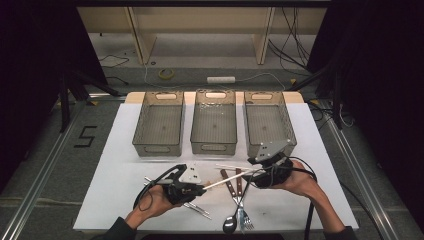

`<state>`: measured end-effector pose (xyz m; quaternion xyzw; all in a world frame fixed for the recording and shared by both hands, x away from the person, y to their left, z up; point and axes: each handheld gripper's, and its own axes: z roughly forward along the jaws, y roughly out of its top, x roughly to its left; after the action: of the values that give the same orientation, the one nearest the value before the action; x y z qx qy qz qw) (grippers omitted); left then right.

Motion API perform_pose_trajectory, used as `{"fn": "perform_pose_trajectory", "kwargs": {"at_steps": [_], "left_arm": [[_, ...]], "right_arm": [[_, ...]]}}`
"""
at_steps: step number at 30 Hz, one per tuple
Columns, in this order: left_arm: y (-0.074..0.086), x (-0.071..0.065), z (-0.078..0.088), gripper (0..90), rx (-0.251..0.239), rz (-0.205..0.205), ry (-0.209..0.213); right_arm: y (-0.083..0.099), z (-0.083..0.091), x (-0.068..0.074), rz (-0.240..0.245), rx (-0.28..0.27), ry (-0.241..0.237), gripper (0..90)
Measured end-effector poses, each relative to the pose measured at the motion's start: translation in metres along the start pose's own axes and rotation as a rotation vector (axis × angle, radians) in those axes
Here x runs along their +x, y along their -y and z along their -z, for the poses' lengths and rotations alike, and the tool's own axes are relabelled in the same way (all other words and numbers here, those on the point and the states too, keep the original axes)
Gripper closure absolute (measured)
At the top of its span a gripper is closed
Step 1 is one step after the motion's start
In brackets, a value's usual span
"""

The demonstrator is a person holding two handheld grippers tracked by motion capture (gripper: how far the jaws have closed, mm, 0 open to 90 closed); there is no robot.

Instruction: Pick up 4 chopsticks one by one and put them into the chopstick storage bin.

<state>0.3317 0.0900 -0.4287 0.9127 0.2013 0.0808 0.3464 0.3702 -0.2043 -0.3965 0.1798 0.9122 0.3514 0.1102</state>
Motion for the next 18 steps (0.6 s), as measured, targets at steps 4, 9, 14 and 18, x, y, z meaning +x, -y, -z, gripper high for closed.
{"fn": "perform_pose_trajectory", "kwargs": {"at_steps": [4, 9, 14, 18], "left_arm": [[0.004, 0.01, 0.007, 85.0, -0.017, 0.078, -0.016], [0.008, 0.023, 0.015, 85.0, -0.044, 0.146, -0.053], [0.012, 0.035, 0.024, 85.0, -0.069, 0.205, -0.079], [0.015, 0.044, 0.032, 85.1, -0.093, 0.244, -0.112]], "right_arm": [[0.008, 0.005, -0.005, -0.088, -0.078, 0.047, 38.6], [0.018, 0.007, -0.01, -0.176, -0.127, 0.092, 36.8], [0.027, 0.007, -0.013, -0.226, -0.159, 0.122, 35.0], [0.034, 0.008, -0.013, -0.26, -0.183, 0.126, 35.1]]}}
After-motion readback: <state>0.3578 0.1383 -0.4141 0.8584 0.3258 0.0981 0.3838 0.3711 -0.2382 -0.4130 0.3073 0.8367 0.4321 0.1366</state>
